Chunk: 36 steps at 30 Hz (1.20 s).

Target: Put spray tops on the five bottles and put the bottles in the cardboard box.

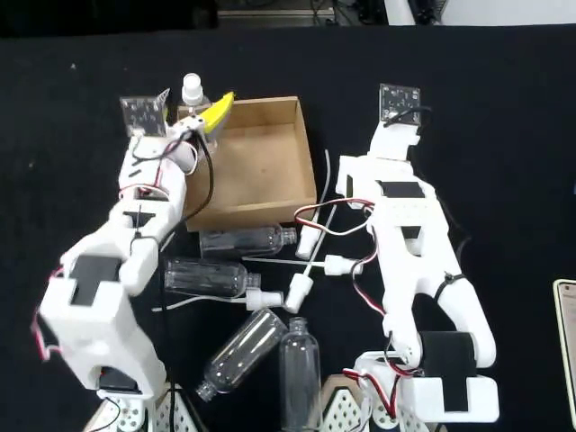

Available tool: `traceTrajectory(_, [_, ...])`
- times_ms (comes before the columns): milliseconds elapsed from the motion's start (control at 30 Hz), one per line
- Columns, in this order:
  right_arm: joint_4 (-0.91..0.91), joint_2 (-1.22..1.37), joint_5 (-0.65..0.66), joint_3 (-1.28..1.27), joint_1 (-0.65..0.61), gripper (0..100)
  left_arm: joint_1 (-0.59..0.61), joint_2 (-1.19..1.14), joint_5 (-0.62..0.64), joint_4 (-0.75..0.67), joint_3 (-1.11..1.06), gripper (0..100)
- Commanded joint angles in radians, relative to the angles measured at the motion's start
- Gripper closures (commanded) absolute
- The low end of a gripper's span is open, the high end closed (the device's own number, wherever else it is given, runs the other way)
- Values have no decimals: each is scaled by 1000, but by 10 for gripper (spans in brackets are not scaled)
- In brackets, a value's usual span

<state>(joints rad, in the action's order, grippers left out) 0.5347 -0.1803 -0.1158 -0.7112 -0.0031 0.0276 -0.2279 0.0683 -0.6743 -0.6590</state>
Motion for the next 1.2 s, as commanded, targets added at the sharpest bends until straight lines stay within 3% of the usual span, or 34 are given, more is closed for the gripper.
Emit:
traceTrajectory(0, [-25,-59,0,7,21,787,13,233,9,235,-18,622])
traceTrajectory(333, [-97,-59,0,-30,21,787,59,618,15,835,-125,622])
traceTrajectory(533, [-95,-59,0,-28,21,787,116,841,2,1295,-136,620])
traceTrajectory(633, [-95,-59,0,-28,21,787,114,914,-169,1491,-130,621])
traceTrajectory(800, [-95,-59,0,-28,21,787,31,941,-717,1792,-131,622])
traceTrajectory(867, [-95,-59,0,-28,21,787,7,941,-856,1893,-130,622])
traceTrajectory(1167, [-94,-59,0,-28,21,787,-42,901,-925,1872,-165,620])
